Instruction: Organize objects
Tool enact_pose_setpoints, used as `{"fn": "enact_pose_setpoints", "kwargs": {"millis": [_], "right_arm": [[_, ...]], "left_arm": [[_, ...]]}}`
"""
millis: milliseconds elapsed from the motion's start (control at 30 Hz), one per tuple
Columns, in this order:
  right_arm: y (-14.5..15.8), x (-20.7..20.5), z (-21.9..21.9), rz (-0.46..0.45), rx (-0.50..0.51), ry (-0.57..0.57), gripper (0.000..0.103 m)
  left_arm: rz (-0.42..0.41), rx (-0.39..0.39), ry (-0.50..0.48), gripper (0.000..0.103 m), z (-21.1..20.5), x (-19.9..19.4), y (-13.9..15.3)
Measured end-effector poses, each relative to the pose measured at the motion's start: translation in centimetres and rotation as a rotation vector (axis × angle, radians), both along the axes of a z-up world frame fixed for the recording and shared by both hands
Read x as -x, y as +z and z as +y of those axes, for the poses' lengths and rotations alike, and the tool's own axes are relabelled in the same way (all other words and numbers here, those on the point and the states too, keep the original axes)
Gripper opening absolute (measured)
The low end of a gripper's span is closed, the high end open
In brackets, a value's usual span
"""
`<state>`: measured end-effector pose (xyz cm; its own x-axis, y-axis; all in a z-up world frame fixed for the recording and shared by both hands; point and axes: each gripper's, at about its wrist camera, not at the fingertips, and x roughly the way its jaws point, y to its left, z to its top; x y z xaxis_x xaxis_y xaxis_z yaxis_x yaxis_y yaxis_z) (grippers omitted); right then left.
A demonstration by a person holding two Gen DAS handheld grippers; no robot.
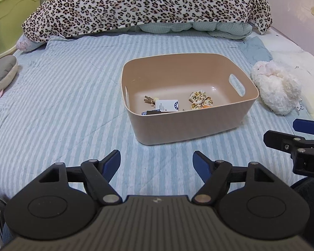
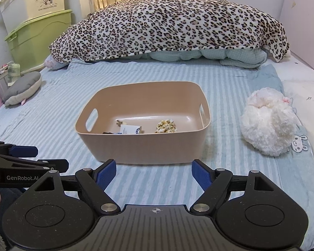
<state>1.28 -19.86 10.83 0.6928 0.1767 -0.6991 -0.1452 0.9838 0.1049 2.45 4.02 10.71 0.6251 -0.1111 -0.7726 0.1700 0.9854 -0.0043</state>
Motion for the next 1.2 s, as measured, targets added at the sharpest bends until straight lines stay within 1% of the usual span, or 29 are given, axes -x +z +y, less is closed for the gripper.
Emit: {"fn": "enact_pose_setpoints", "kwargs": {"millis": [133, 233, 500, 567, 667, 1200], "right_arm": [[0.1, 0.8, -0.1, 0.01, -0.005, 0.0, 0.081], [0.1, 1.5, -0.1, 0.014, 0.0, -0.001, 0.081], [0.2, 2.5, -0.9, 0.018, -0.009, -0.017, 0.082], [0.2, 2.7, -1.0, 0.023, -0.008, -0.014, 0.084], [0.3, 3.1, -1.1, 0.023, -0.006, -0.014, 0.085], [0.7, 4.4, -1.0, 0.022, -0.025, 0.017, 0.086]], "left_arm": [[0.005, 0.024, -0.008, 0.077, 0.0, 1.0, 0.1], [-0.014, 0.011, -0.008, 0.077, -0.1, 1.9, 0.4], [-0.043, 0.01, -0.014, 0.077, -0.3, 3.8, 1.0], [-0.047, -0.002, -0.019, 0.076, -0.8, 4.3, 0.9], [-0.052, 0.0, -0.023, 0.076, -1.1, 4.9, 0.8], [-0.078, 0.013, -0.025, 0.076, -1.1, 5.9, 1.3]]}}
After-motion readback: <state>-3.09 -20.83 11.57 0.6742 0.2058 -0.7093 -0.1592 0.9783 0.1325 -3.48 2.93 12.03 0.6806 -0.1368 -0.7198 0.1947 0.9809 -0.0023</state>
